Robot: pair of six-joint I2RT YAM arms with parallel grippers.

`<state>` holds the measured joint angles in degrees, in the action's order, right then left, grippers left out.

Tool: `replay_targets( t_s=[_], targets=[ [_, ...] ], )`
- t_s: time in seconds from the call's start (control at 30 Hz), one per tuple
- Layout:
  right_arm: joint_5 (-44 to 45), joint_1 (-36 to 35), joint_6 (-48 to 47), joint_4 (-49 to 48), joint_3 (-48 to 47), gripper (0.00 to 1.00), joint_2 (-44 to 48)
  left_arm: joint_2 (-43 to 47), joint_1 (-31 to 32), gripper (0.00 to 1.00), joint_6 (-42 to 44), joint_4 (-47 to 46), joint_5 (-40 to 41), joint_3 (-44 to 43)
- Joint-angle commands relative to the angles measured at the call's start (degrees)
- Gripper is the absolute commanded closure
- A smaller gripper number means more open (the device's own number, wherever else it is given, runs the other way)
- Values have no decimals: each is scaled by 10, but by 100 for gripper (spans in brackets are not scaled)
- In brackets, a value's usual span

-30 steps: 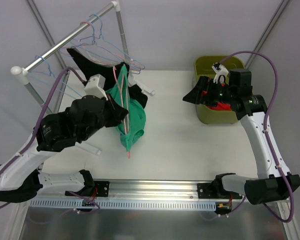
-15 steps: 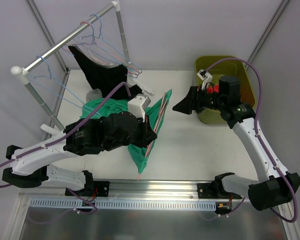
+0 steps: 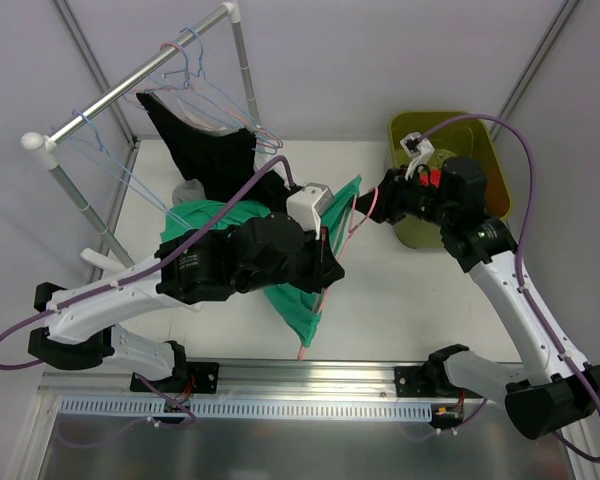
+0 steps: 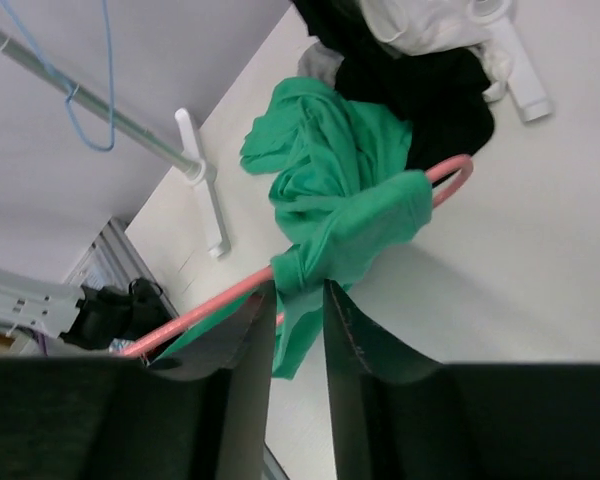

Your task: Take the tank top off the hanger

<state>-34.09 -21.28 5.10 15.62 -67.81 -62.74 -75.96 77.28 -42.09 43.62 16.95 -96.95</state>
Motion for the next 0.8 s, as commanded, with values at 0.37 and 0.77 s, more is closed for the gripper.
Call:
replay_targets(
  t_s=[0.37,0.77],
  targets=[
    [166,-2,-41,17,-25,100,15,50,5,100,-11,-50,5,8],
    [283,79,-46,101,-140,100,-44,10,5,100,40,-50,-116,-48]
  ],
)
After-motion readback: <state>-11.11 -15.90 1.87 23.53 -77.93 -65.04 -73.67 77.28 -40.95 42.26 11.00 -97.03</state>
